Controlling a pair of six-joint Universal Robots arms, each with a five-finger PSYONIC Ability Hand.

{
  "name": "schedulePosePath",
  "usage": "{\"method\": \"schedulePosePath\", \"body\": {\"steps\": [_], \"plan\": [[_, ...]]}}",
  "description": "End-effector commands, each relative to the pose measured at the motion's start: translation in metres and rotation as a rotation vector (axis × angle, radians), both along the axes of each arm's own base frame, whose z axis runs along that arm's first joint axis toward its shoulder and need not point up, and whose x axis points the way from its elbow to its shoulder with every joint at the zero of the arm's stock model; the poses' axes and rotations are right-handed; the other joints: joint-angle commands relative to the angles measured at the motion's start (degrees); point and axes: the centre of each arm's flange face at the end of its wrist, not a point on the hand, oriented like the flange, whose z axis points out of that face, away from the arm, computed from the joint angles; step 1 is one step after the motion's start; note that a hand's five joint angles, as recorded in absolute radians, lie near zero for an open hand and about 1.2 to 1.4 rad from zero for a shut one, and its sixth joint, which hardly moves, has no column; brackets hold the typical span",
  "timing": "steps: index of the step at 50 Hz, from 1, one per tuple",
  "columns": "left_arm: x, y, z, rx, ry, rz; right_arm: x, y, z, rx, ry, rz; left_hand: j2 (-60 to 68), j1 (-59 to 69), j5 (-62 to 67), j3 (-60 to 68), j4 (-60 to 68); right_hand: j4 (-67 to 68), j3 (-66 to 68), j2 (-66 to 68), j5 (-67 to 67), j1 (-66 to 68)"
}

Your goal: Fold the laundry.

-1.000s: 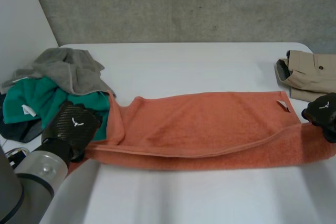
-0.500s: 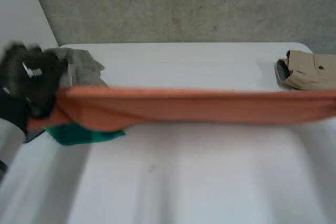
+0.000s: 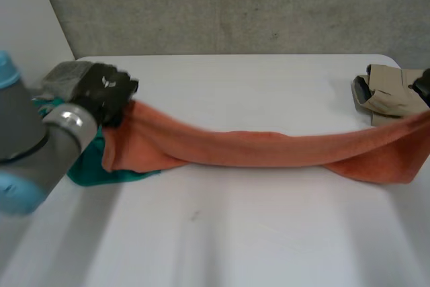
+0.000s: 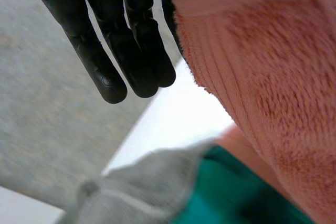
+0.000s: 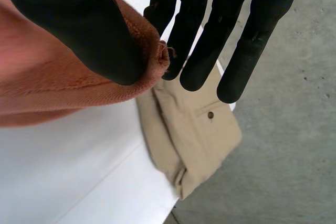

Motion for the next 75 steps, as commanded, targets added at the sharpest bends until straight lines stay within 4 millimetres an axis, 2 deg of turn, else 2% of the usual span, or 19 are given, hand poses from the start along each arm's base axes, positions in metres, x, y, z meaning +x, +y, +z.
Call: {"method": "schedulePosePath", "body": {"steps": [1, 3, 7, 10, 13, 17, 19, 26, 27, 32, 35, 42, 46, 54, 55, 58, 64, 69, 75], "plan": [[-0.027, -0.078, 0.073, -0.375, 0.114, -0.005, 0.033, -0.056, 0.035, -0.353, -0.06, -0.018, 11.38, 13.95, 13.39, 11.69, 11.25, 11.31, 11.77, 12.67, 12.65, 15.46], [-0.032, -0.096, 0.115, -0.588, 0.185, -0.003, 0.037, -0.073, 0.067, -0.559, -0.137, -0.015, 11.38, 13.95, 13.39, 11.69, 11.25, 11.31, 11.77, 12.67, 12.65, 15.46], [-0.033, -0.101, 0.184, -0.958, 0.322, -0.003, 0.039, -0.087, 0.121, -0.927, -0.301, 0.009, 11.38, 13.95, 13.39, 11.69, 11.25, 11.31, 11.77, 12.67, 12.65, 15.46], [-0.032, -0.098, 0.203, -1.089, 0.391, -0.008, 0.037, -0.087, 0.146, -1.124, -0.386, 0.018, 11.38, 13.95, 13.39, 11.69, 11.25, 11.31, 11.77, 12.67, 12.65, 15.46], [-0.03, -0.099, 0.204, -1.089, 0.417, -0.013, 0.038, -0.085, 0.148, -1.163, -0.401, 0.015, 11.38, 13.95, 13.39, 11.69, 11.25, 11.31, 11.77, 12.67, 12.65, 15.46], [-0.03, -0.103, 0.182, -0.987, 0.421, -0.016, 0.045, -0.086, 0.135, -1.112, -0.404, 0.029, 11.38, 13.95, 13.39, 11.69, 11.25, 11.31, 11.77, 12.67, 12.65, 15.46], [-0.031, -0.105, 0.157, -0.913, 0.398, -0.019, 0.049, -0.088, 0.123, -1.068, -0.402, 0.039, 11.38, 13.95, 13.39, 11.69, 11.25, 11.31, 11.77, 12.67, 12.65, 15.46], [-0.033, -0.105, 0.084, -0.708, 0.333, -0.016, 0.06, -0.091, 0.057, -0.828, -0.383, 0.085, 11.38, 13.95, 13.39, 11.69, 11.25, 11.31, 11.77, 12.67, 12.65, 15.46], [-0.034, -0.103, 0.075, -0.682, 0.324, -0.017, 0.062, -0.092, 0.035, -0.749, -0.377, 0.093, 11.38, 13.95, 13.39, 11.69, 11.25, 11.31, 11.77, 12.67, 12.65, 15.46], [-0.037, -0.084, 0.003, -0.479, 0.251, -0.054, 0.063, -0.088, -0.038, -0.477, -0.354, 0.072, 11.38, 13.95, 13.39, 11.69, 11.25, 11.31, 11.77, 12.67, 12.65, 15.46], [-0.038, -0.072, -0.025, -0.396, 0.216, -0.083, 0.063, -0.08, -0.077, -0.318, -0.323, 0.05, 11.38, 13.95, 13.39, 11.69, 11.25, 11.31, 11.77, 12.67, 12.65, 15.46], [-0.028, -0.026, -0.085, -0.173, 0.081, -0.112, 0.056, -0.046, -0.118, -0.076, -0.161, 0.049, 11.38, 13.95, 13.39, 11.69, 11.25, 11.31, 11.77, 12.67, 12.65, 15.46], [-0.012, 0.012, -0.074, -0.072, 0.001, -0.107, 0.048, -0.017, -0.11, 0.01, -0.091, 0.051, 11.38, 13.95, 13.39, 11.69, 11.25, 11.31, 11.77, 12.67, 12.65, 15.46], [0.027, 0.122, -0.045, 0.302, -0.154, -0.095, -0.018, 0.07, -0.062, 0.212, 0.153, 0.002, 11.38, 13.95, 13.39, 11.69, 11.25, 11.31, 11.77, 12.67, 12.65, 15.46], [0.035, 0.145, -0.043, 0.389, -0.184, -0.099, -0.022, 0.076, -0.061, 0.227, 0.176, 0.008, 11.38, 13.95, 13.39, 11.69, 11.25, 11.31, 11.77, 12.67, 12.65, 15.46], [0.042, 0.168, -0.04, 0.477, -0.206, -0.113, -0.032, 0.088, -0.062, 0.248, 0.232, 0.039, 11.38, 13.95, 13.39, 11.69, 11.25, 11.31, 11.77, 12.67, 12.65, 15.46], [0.033, 0.146, -0.026, 0.302, -0.16, -0.119, -0.036, 0.082, -0.069, 0.228, 0.178, 0.01, 11.38, 13.95, 13.39, 11.69, 11.25, 11.31, 11.77, 12.67, 12.65, 15.46], [0.02, 0.104, -0.035, 0.175, -0.127, -0.099, -0.04, 0.046, -0.081, 0.14, 0.078, -0.037, 11.38, 13.95, 13.39, 11.69, 11.25, 11.31, 11.77, 12.67, 12.65, 15.46], [-0.001, 0.064, -0.054, 0.11, -0.111, -0.115, -0.02, 0.011, -0.08, -0.003, -0.005, -0.022, 11.38, 13.95, 13.39, 11.69, 11.25, 11.31, 11.77, 12.67, 12.65, 15.46]]}}
